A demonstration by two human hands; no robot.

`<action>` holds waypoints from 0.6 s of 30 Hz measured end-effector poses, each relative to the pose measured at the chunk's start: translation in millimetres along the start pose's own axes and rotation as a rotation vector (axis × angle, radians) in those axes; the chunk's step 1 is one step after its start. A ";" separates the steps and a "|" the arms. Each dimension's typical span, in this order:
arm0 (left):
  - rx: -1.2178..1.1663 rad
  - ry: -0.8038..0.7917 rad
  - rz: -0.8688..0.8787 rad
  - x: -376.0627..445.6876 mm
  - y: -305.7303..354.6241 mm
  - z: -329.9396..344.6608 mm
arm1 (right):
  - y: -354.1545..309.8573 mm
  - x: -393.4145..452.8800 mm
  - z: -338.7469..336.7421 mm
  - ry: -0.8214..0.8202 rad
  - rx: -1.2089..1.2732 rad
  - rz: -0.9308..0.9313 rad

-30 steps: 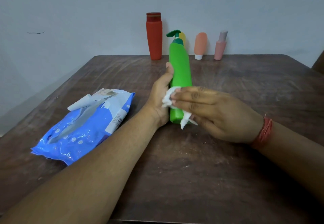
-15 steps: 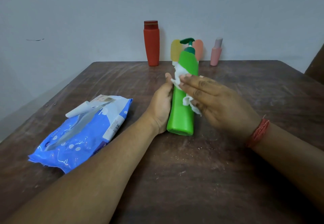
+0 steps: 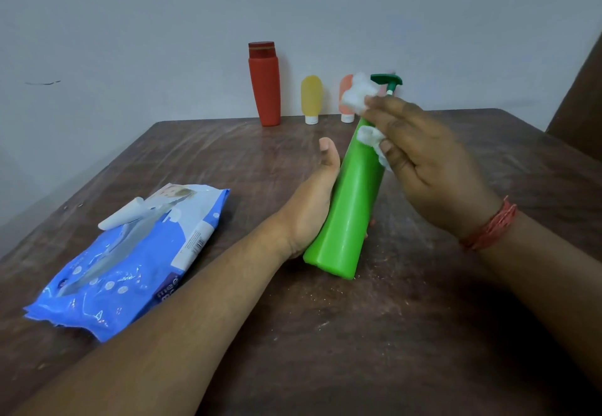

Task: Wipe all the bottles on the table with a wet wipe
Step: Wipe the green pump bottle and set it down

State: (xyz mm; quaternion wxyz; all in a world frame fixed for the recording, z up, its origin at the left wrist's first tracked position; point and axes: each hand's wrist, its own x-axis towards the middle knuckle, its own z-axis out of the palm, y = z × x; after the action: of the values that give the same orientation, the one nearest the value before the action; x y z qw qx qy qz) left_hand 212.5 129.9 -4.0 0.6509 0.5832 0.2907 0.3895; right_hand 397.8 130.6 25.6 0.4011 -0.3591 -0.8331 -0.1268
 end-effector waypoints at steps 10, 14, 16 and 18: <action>-0.052 0.078 0.091 5.8 -10.5 5.7 | -21.7 -2.9 7.2 -0.049 -0.065 -0.194; -0.186 0.124 0.052 5.6 -13.8 -0.8 | -33.3 -1.9 12.4 -0.089 -0.040 -0.231; -0.251 0.139 0.012 4.7 -11.0 -2.0 | -38.0 -3.1 12.1 -0.165 -0.010 -0.296; -0.381 0.097 -0.082 1.7 -5.0 -2.2 | -40.7 -5.9 11.3 -0.235 0.040 -0.349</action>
State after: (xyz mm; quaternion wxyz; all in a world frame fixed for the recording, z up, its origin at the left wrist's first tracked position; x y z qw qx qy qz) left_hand 212.4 132.5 -9.1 0.7499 0.4178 0.2663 0.4384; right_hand 365.3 104.4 17.0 0.2800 -0.2135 -0.9262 -0.1349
